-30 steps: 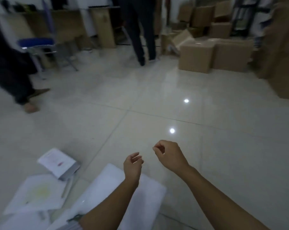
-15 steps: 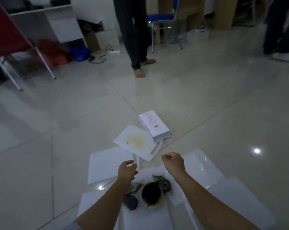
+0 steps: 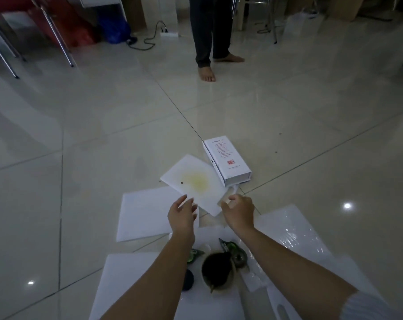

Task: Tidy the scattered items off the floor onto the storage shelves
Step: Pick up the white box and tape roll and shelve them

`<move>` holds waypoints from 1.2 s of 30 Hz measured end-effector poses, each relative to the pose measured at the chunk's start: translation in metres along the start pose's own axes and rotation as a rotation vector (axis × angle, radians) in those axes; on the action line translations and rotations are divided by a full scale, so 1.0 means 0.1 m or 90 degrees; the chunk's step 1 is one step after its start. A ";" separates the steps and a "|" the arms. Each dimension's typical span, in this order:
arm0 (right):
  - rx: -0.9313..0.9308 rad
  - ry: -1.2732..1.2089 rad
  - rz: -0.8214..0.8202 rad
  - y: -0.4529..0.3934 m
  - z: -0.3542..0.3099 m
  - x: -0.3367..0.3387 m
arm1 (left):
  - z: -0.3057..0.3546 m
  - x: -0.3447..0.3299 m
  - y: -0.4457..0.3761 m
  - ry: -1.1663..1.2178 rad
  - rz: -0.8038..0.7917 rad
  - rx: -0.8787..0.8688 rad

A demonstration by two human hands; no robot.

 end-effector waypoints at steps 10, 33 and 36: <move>0.110 0.110 0.059 -0.93 -0.02 -0.07 | -0.08 -0.28 -0.46 0.034 -0.011 -0.055; 0.143 -0.312 0.060 -0.18 0.18 0.17 | -0.18 -0.34 -0.08 0.003 -0.172 -0.012; 0.219 -0.231 0.048 0.24 0.10 0.21 | -0.04 -0.37 0.13 0.028 -0.226 -0.017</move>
Point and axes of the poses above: each hand's wrist, its own y-axis away from the middle knuckle, its own x-axis out of the back of the hand, z = x × y, the point moved 5 cm from there along -y, towards the middle knuckle, and after that the axes turned 9 degrees about -y, right-handed, at the moved point
